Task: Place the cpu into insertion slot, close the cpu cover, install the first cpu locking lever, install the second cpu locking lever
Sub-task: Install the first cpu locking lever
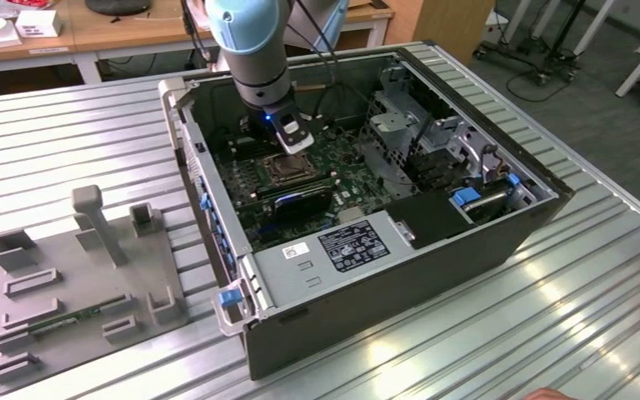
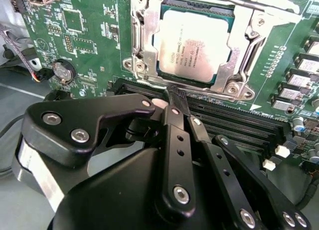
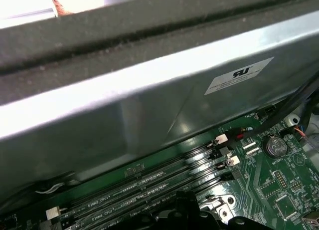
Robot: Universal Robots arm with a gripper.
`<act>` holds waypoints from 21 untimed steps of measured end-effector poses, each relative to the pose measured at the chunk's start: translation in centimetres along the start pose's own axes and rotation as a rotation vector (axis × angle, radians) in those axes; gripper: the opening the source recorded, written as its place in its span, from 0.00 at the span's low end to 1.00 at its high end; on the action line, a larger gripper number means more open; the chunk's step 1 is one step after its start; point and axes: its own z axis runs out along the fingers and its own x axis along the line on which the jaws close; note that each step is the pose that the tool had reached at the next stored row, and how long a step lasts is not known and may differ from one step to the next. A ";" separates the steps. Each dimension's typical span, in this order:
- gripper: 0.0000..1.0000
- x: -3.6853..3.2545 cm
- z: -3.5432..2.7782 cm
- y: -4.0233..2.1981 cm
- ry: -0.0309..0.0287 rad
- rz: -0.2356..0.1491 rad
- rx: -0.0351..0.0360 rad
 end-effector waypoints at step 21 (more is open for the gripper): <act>0.10 -0.28 0.06 0.01 0.0003 0.001 -0.0010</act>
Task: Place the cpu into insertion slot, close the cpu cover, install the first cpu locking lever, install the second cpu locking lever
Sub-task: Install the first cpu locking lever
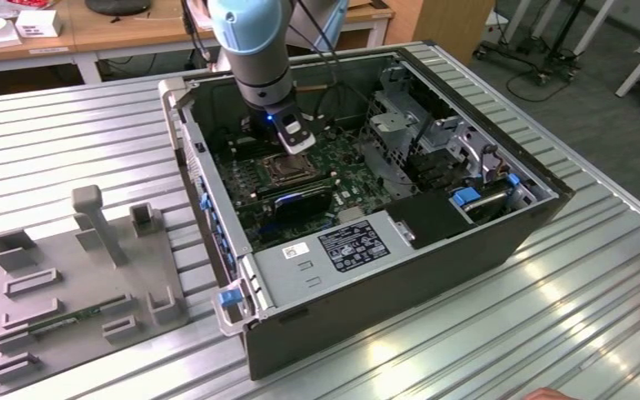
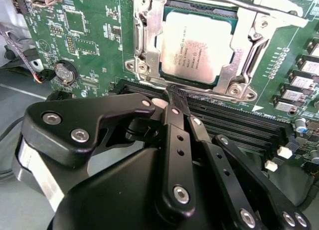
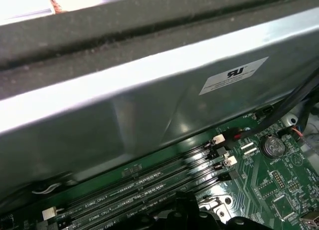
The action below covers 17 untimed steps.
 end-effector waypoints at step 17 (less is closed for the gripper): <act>0.10 -0.30 0.10 0.12 -0.0015 0.004 0.0009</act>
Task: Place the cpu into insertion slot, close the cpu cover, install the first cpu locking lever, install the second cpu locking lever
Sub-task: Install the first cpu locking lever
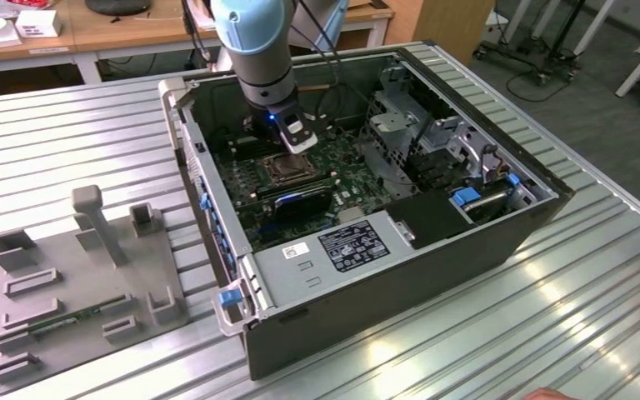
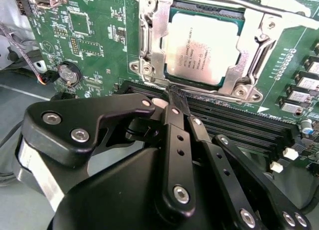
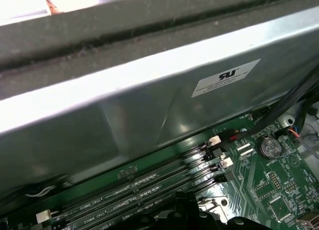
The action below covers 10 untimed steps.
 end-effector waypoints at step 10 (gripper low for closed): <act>0.10 -0.03 -0.06 0.04 0.0010 0.000 0.0007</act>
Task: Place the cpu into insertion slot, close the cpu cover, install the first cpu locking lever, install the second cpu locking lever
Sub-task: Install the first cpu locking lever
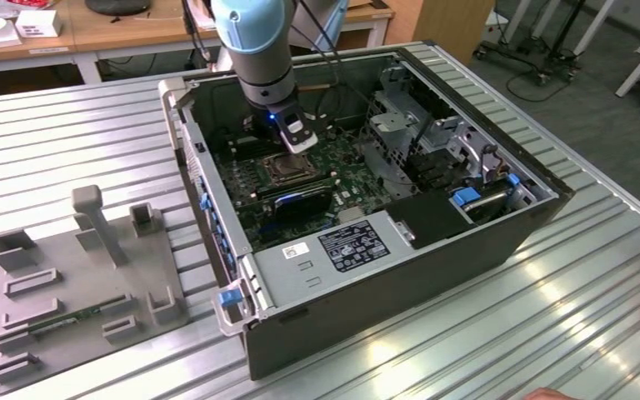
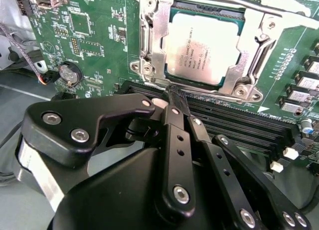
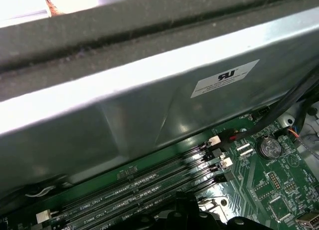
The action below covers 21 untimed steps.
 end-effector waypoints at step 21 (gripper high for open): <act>0.10 -0.22 0.07 0.08 -0.0044 -0.003 0.0115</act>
